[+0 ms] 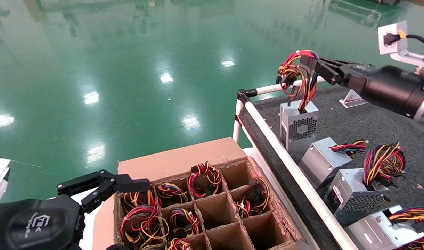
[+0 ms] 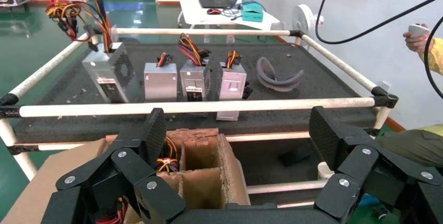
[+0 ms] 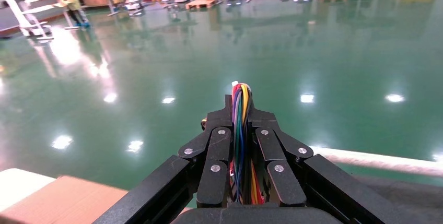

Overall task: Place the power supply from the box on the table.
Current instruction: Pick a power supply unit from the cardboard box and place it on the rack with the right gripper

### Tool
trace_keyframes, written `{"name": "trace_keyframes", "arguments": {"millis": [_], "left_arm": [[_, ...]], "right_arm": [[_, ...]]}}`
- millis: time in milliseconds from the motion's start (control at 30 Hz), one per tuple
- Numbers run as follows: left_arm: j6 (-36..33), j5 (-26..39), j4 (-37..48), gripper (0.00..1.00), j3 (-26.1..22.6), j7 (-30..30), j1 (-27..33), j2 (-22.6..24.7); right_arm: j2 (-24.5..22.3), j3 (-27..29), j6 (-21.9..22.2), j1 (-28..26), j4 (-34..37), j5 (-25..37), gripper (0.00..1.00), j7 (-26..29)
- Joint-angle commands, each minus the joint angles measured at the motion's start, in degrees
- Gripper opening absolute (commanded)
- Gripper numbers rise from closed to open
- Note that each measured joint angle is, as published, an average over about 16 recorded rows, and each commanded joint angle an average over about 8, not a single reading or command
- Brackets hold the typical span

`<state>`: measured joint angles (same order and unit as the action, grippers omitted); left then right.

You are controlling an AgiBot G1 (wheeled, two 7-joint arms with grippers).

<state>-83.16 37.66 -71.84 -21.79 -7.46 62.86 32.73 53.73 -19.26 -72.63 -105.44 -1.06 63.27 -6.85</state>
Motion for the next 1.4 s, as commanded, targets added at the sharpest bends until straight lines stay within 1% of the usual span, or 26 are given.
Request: {"name": "trace_keyframes", "arguments": {"millis": [33, 267, 433, 633, 1100, 1233, 1267, 1300, 1400], "left_arm": [[0.0, 0.0, 0.0, 1.0, 0.0, 0.0, 0.0, 0.0], [0.0, 0.0, 0.0, 1.0, 0.0, 0.0, 0.0, 0.0], [0.0, 0.0, 0.0, 1.0, 0.0, 0.0, 0.0, 0.0], [0.0, 0.0, 0.0, 1.0, 0.0, 0.0, 0.0, 0.0], [0.0, -0.01, 0.0, 1.0, -0.01, 0.0, 0.0, 0.0], [0.0, -0.01, 0.0, 1.0, -0.01, 0.0, 0.0, 0.0], [0.0, -0.01, 0.0, 1.0, -0.01, 0.0, 0.0, 0.0], [0.0, -0.01, 0.0, 1.0, -0.01, 0.0, 0.0, 0.0], [0.0, -0.01, 0.0, 1.0, -0.01, 0.01, 0.0, 0.0]], "right_arm": [[-0.5, 0.06, -1.54, 0.35, 0.16, -0.1, 0.0, -0.02], [-1.84, -0.04, -4.08, 1.14, 0.59, 0.04, 0.0, -0.26], [-2.35, -0.26, -4.39, 1.48, 0.89, 0.35, 0.0, -0.35], [-2.19, -0.4, -3.29, 2.09, 1.28, 0.55, 0.0, -0.78], [-1.45, -0.49, 1.25, 4.7, 2.35, 0.67, 0.0, -1.63], [-1.3, -0.46, 1.91, 5.46, 2.42, 0.63, 0.0, -1.55], [-1.28, -0.49, 1.96, 5.62, 2.41, 0.67, 0.04, -1.49], [-1.29, -0.53, 2.01, 5.76, 2.39, 0.74, 0.1, -1.43], [-1.33, -0.74, 2.21, 6.05, 2.31, 1.04, 0.47, -1.27]]}}
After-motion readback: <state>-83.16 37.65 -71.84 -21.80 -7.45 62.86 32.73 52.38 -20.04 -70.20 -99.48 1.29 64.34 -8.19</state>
